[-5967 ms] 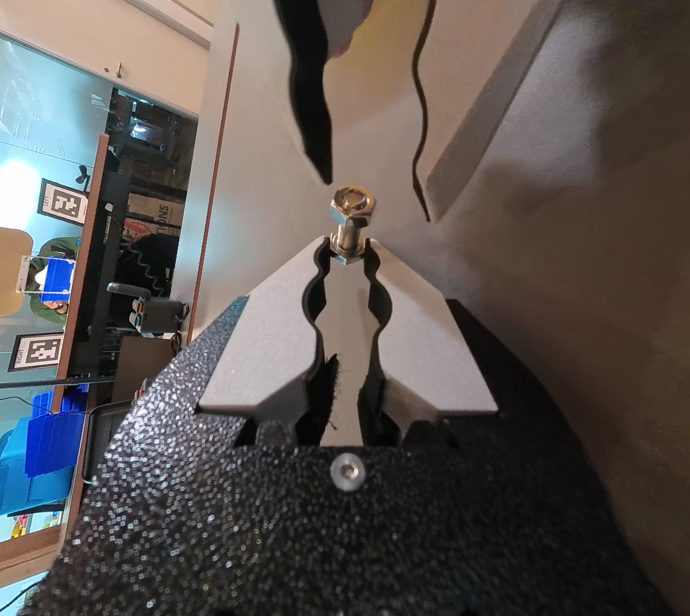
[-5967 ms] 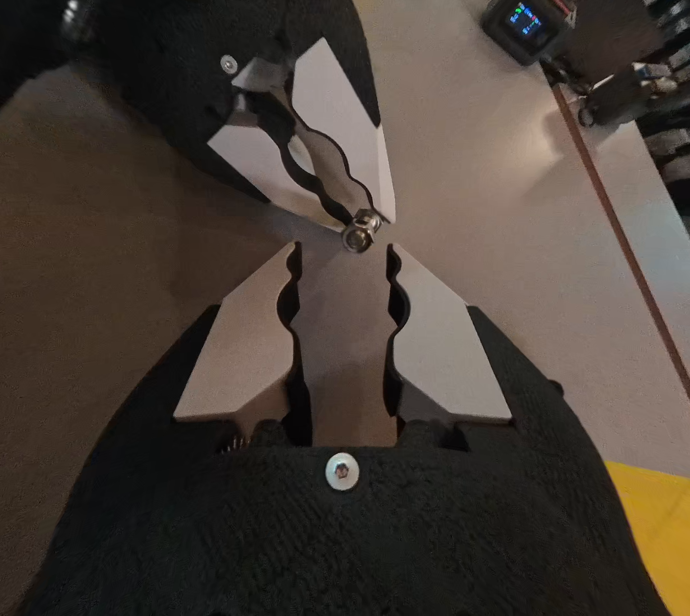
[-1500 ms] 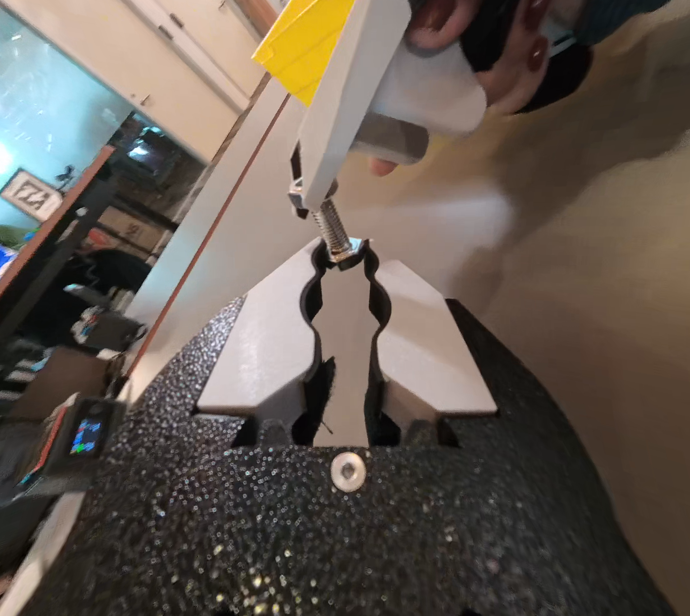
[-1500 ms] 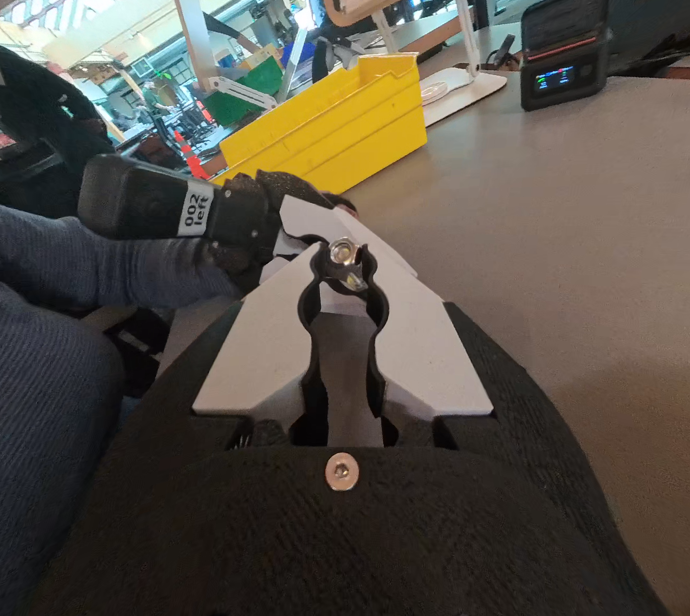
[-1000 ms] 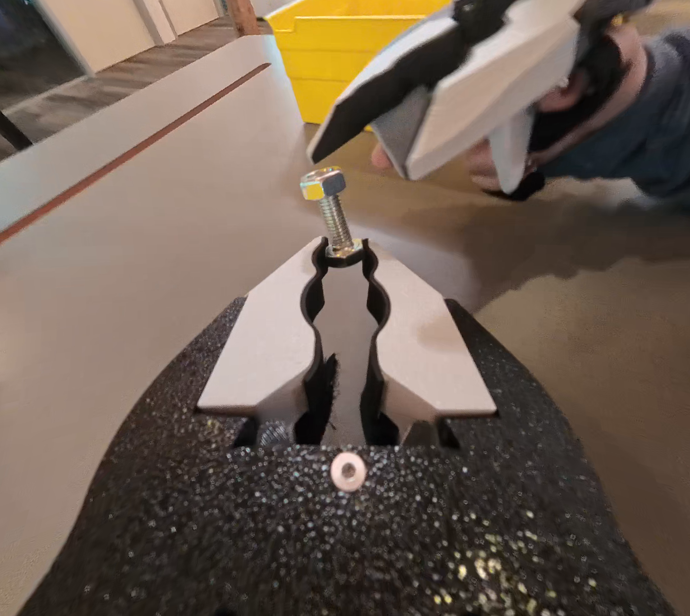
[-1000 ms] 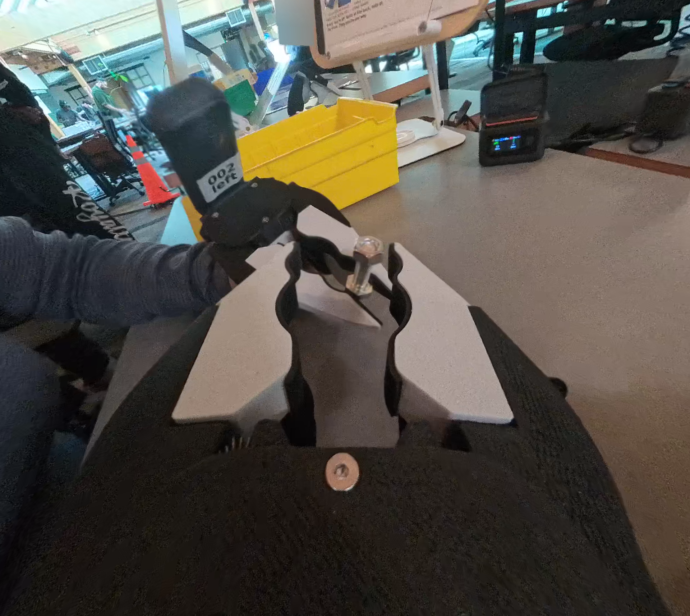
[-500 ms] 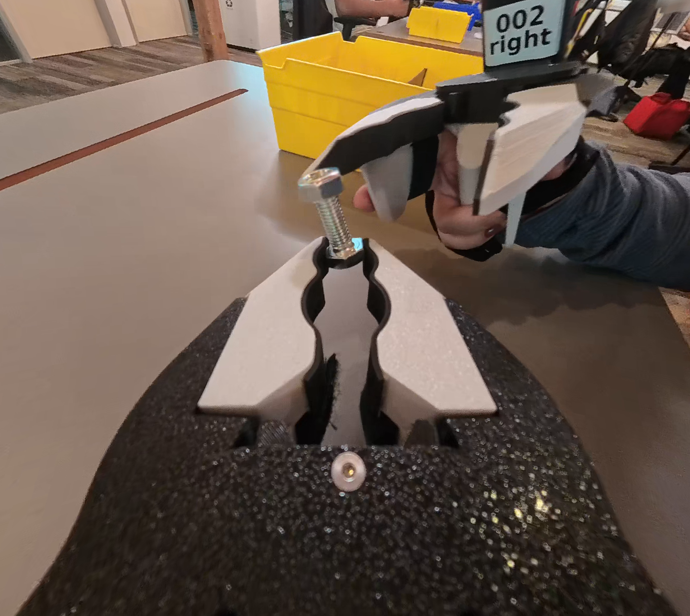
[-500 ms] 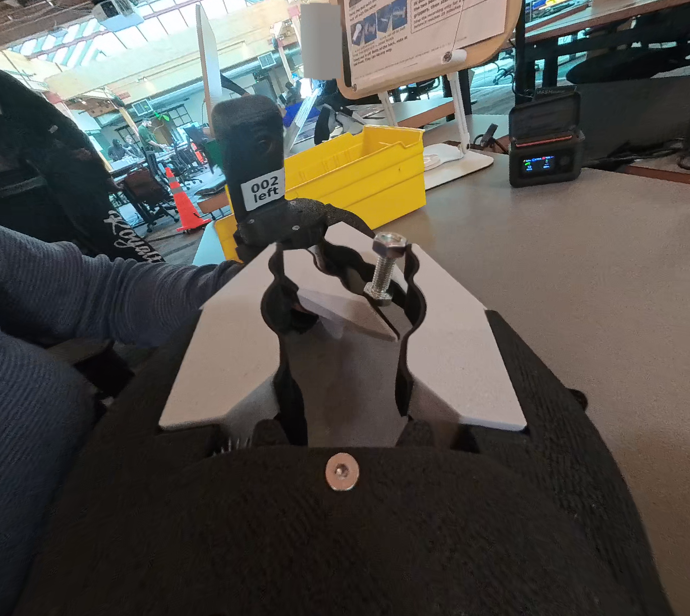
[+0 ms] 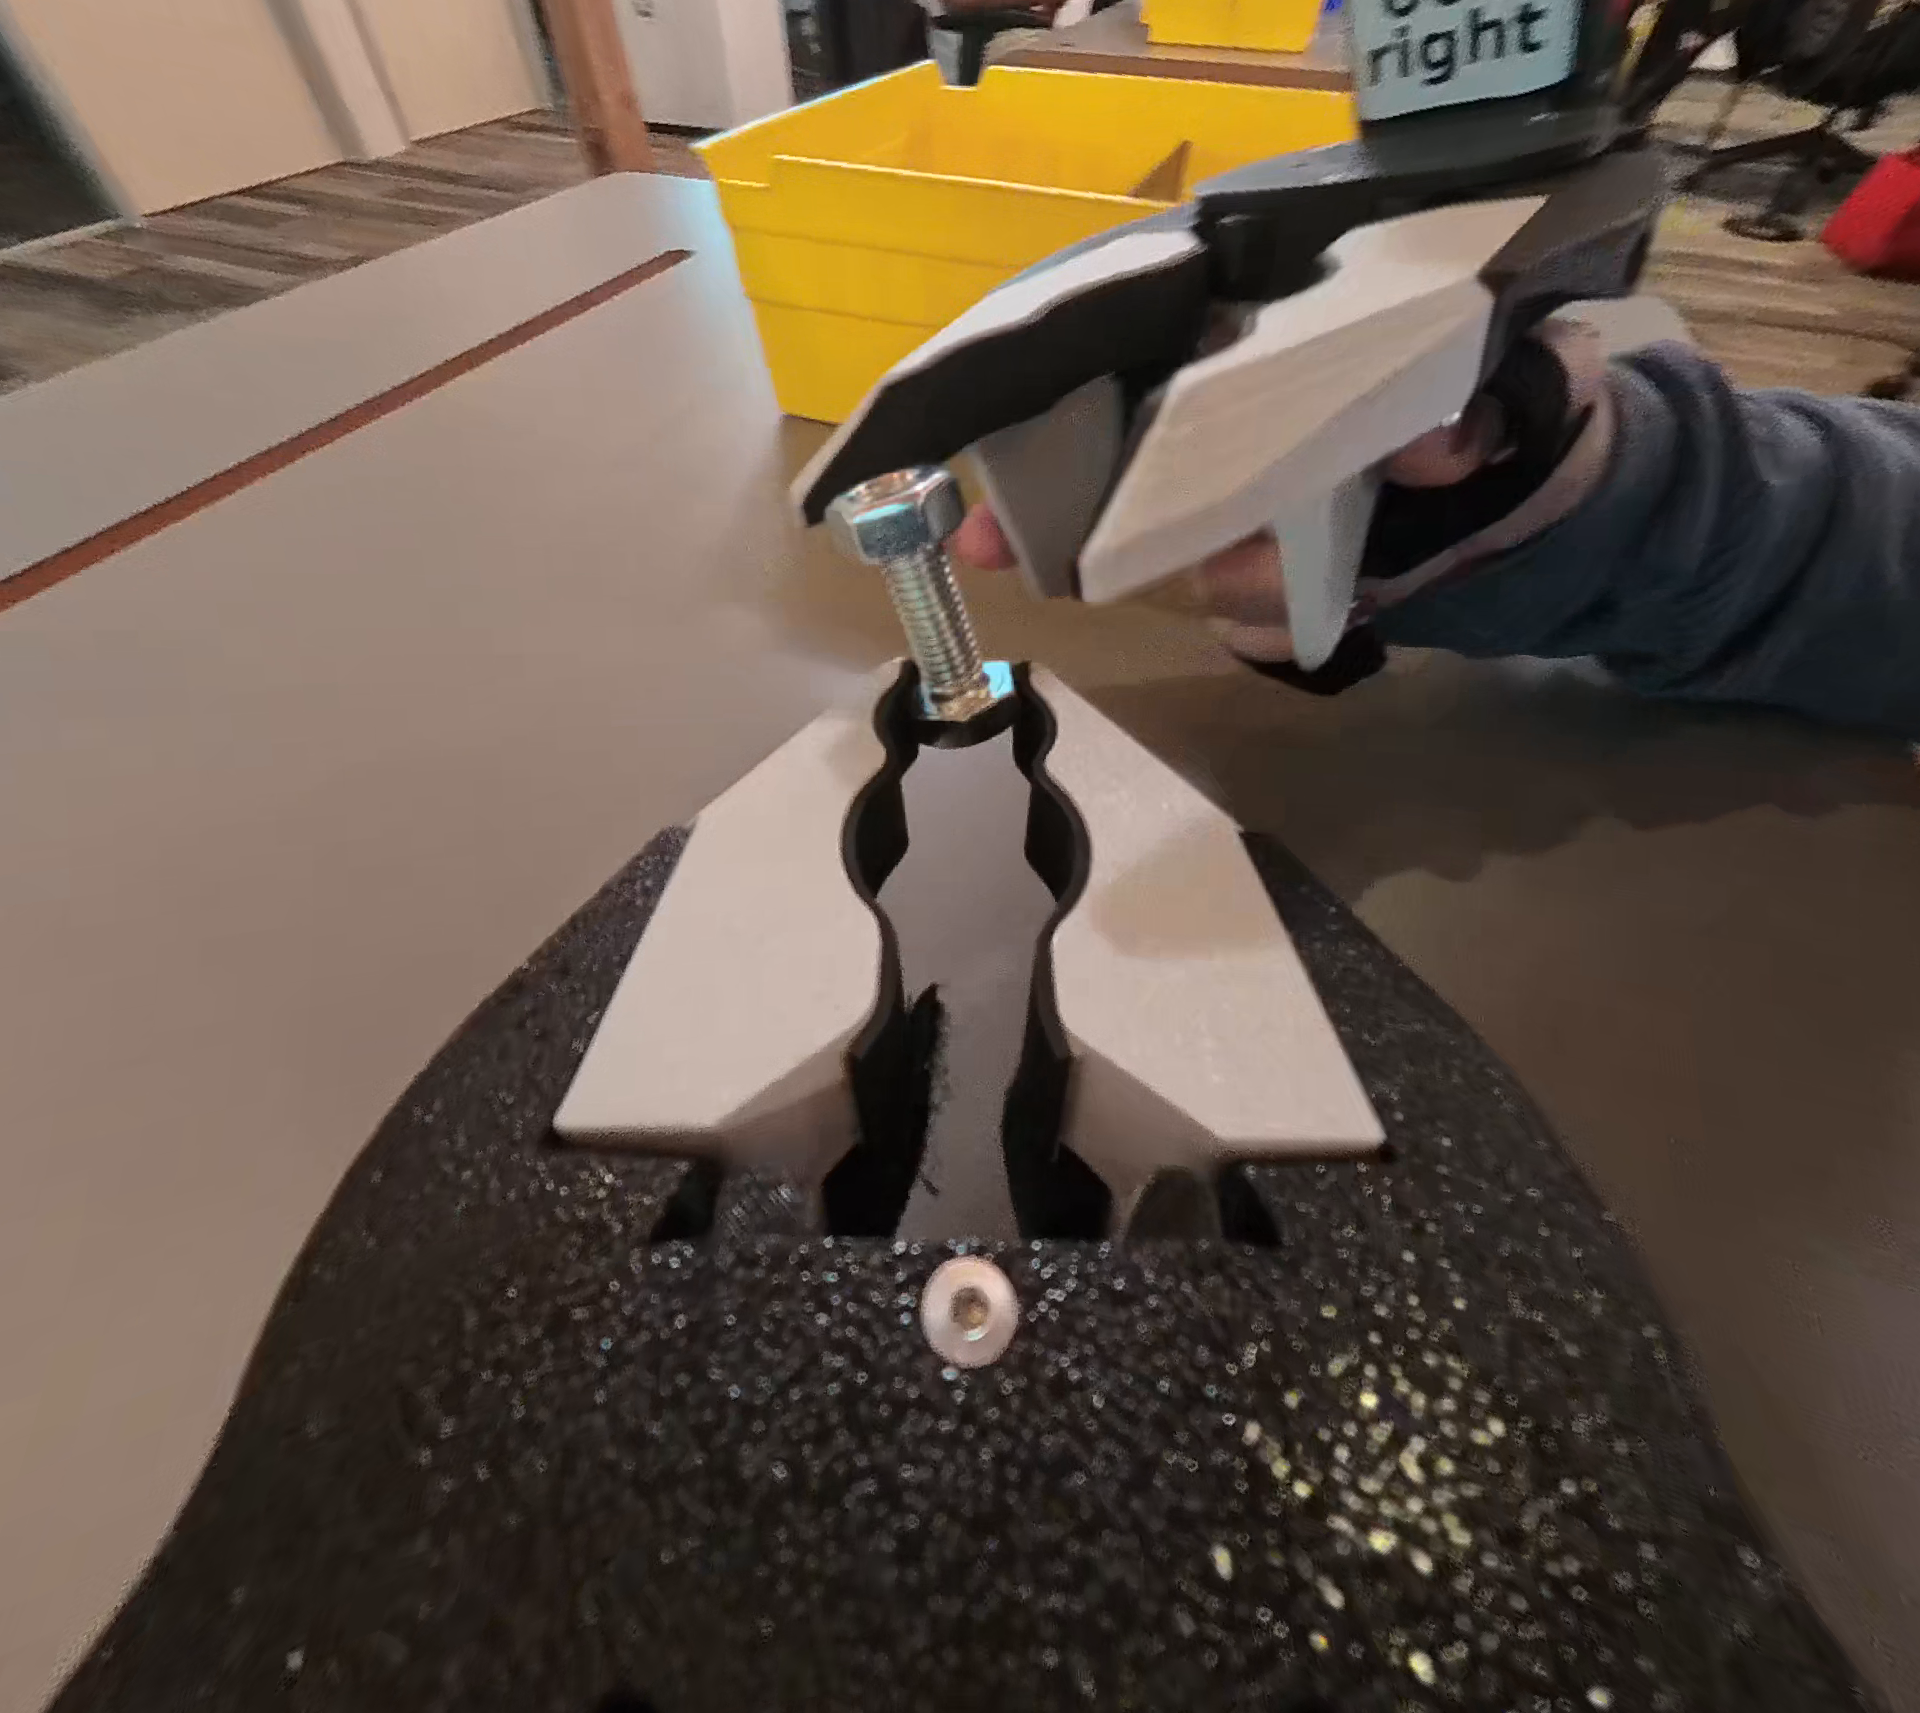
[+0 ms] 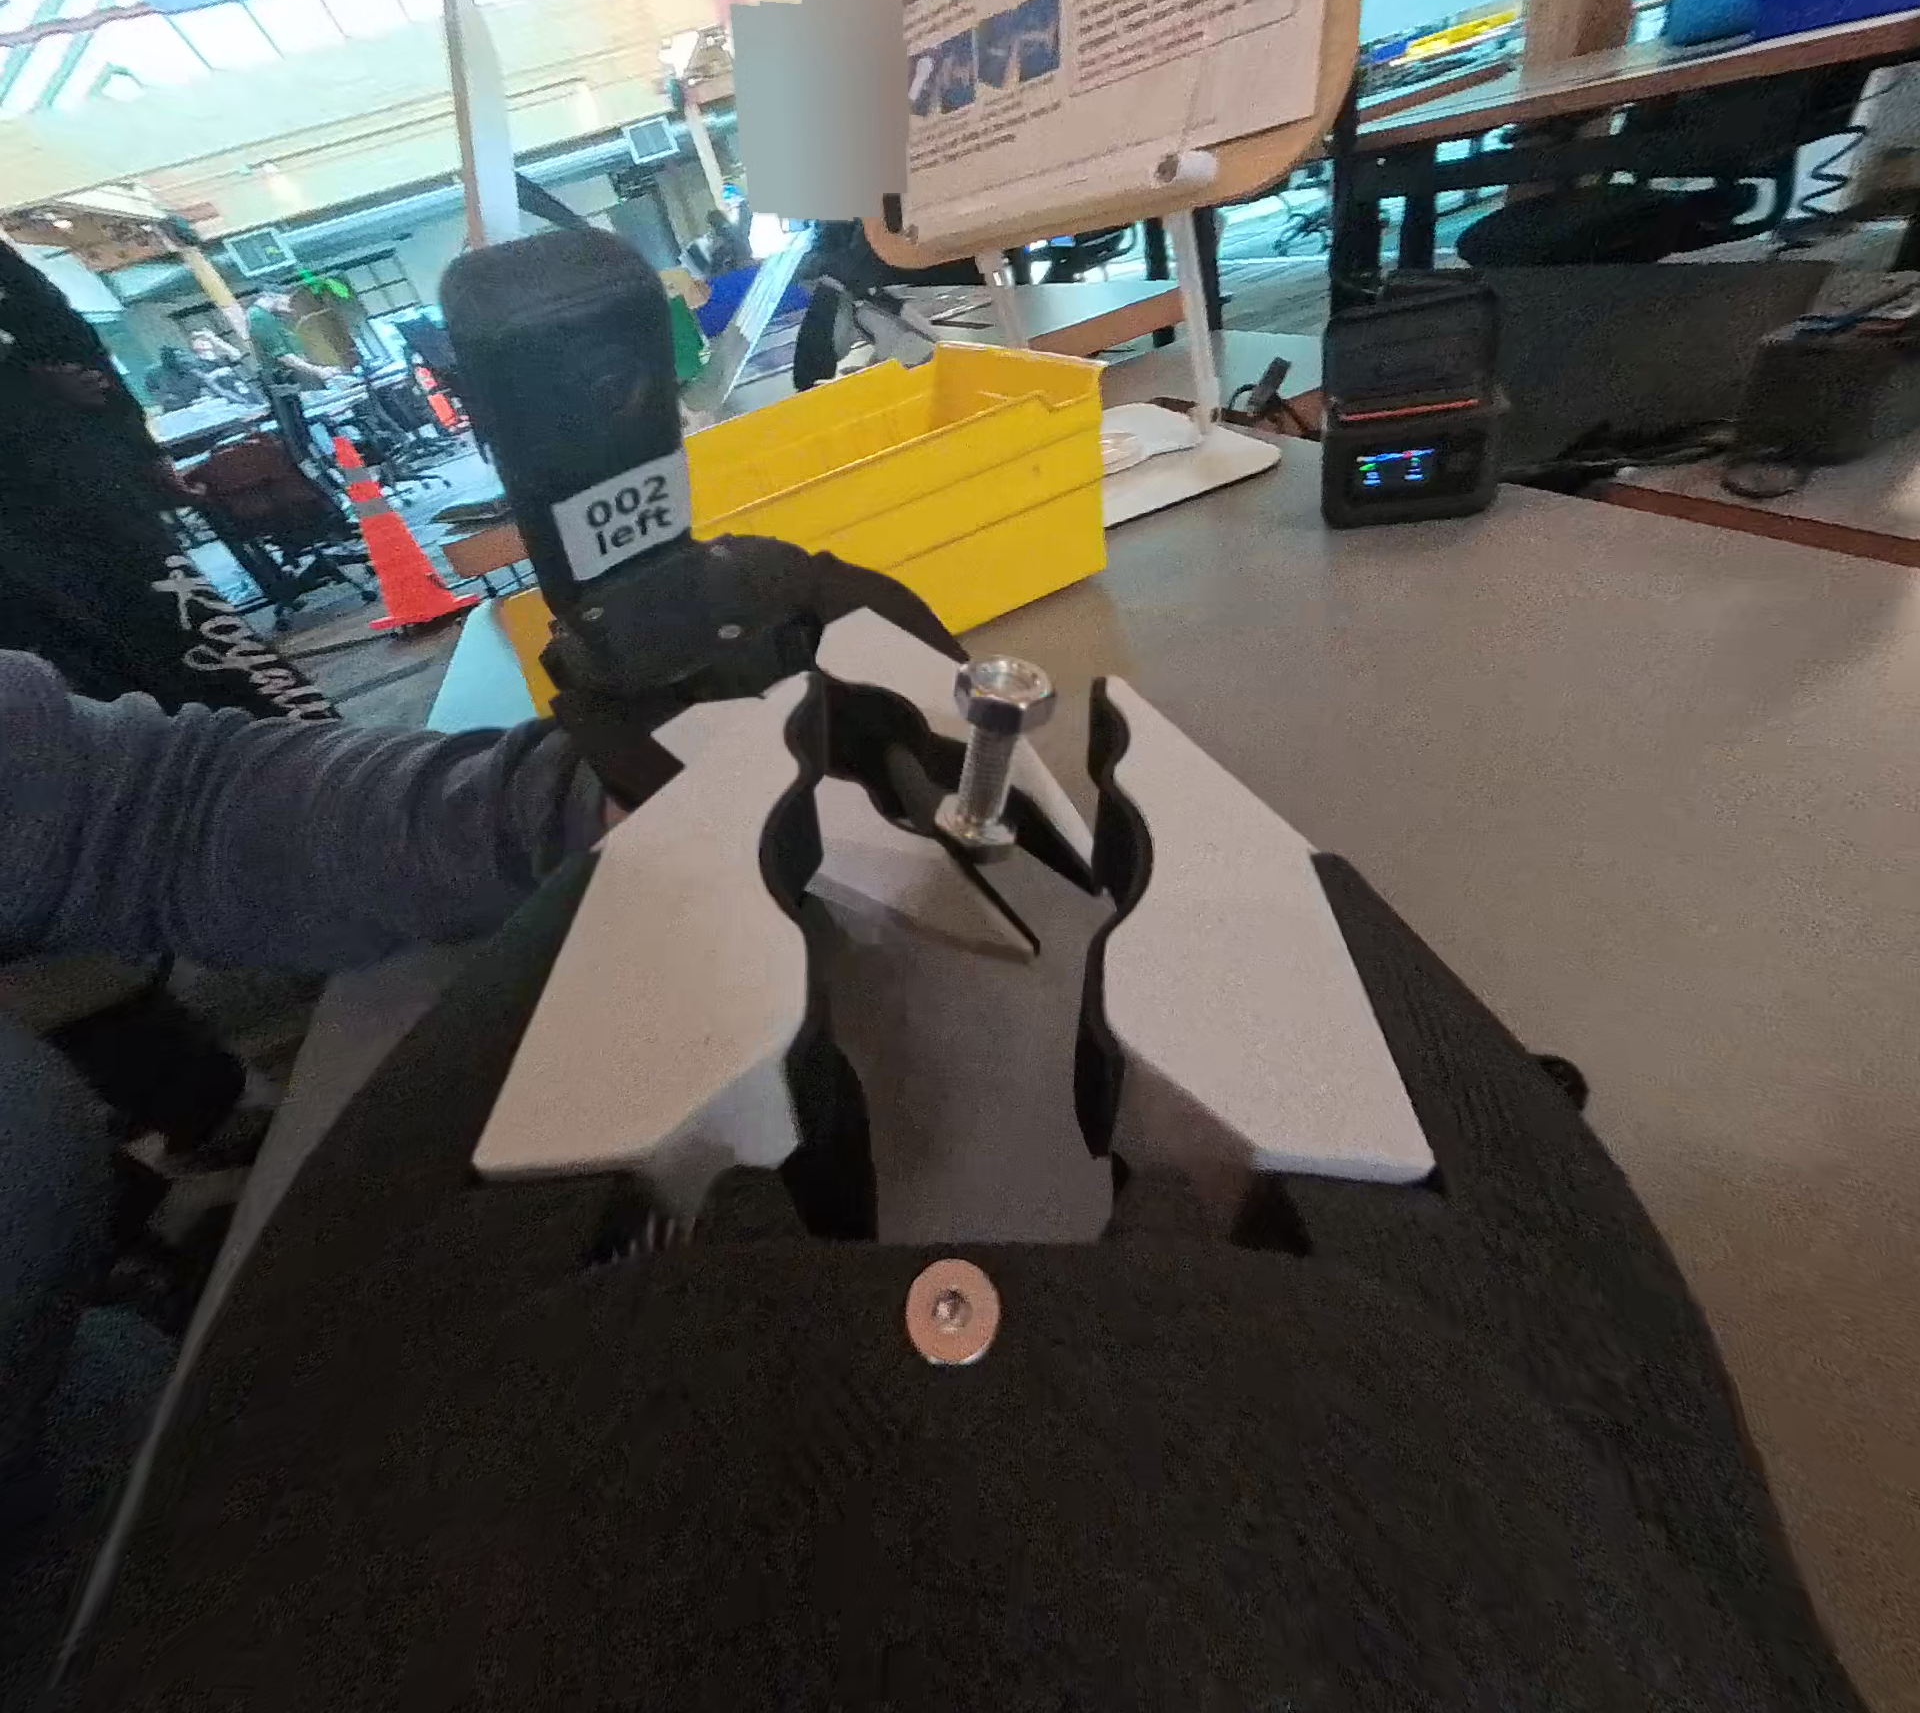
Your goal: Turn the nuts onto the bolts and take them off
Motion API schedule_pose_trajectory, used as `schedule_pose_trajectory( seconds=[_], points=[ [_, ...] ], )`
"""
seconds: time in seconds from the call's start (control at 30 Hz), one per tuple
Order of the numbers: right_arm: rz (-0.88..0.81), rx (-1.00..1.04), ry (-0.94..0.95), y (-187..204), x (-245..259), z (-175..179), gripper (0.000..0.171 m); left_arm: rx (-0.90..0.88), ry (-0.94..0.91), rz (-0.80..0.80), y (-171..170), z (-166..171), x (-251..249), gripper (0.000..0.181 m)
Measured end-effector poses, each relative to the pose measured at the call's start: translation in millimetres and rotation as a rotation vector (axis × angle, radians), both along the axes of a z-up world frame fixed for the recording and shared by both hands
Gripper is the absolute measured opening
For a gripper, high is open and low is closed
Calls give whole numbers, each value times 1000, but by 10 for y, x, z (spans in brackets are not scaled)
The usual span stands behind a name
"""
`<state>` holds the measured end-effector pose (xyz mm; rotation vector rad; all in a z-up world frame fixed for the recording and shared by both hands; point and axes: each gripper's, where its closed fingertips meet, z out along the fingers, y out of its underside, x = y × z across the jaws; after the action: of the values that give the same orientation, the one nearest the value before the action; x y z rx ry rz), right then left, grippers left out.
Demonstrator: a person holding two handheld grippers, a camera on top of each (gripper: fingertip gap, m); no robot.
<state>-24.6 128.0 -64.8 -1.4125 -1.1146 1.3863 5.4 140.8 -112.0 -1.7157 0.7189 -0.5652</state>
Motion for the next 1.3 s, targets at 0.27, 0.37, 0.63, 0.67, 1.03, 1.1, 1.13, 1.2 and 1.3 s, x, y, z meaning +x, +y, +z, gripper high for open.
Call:
schedule_pose_trajectory(
  seconds=[0.27, 0.37, 0.63, 0.67, 1.03, 1.1, 1.13, 1.2, 1.3],
  points=[
    [-29, -27, -52, 68, 24, -77, 33, 73, 227, 86, 76, -108, -111, 15],
    [-18, -33, -173, 90, 56, -213, 48, 191, 456, 159, 150, -122, -325, 16],
    [123, 97, -357, -215, -28, -522, 55, 403, 916, 162, 223, -314, -458, 16],
    [121, 164, -346, -229, -40, -509, 56, 403, 898, 166, 224, -292, -457, 15],
    [18, 283, -374, -109, -47, -522, 50, 403, 996, 112, 182, -422, -338, 16],
    [-77, 288, -428, 36, -12, -562, 43, 409, 1026, 133, 202, -418, -375, 16],
    [-106, 240, -445, 88, 8, -585, 38, 414, 1043, 145, 213, -412, -399, 16],
    [-96, 90, -425, 93, 23, -589, 32, 440, 1093, 163, 226, -395, -437, 16],
    [-69, -106, -406, 92, 45, -613, 26, 489, 1160, 164, 222, -379, -421, 16]
  ],
)
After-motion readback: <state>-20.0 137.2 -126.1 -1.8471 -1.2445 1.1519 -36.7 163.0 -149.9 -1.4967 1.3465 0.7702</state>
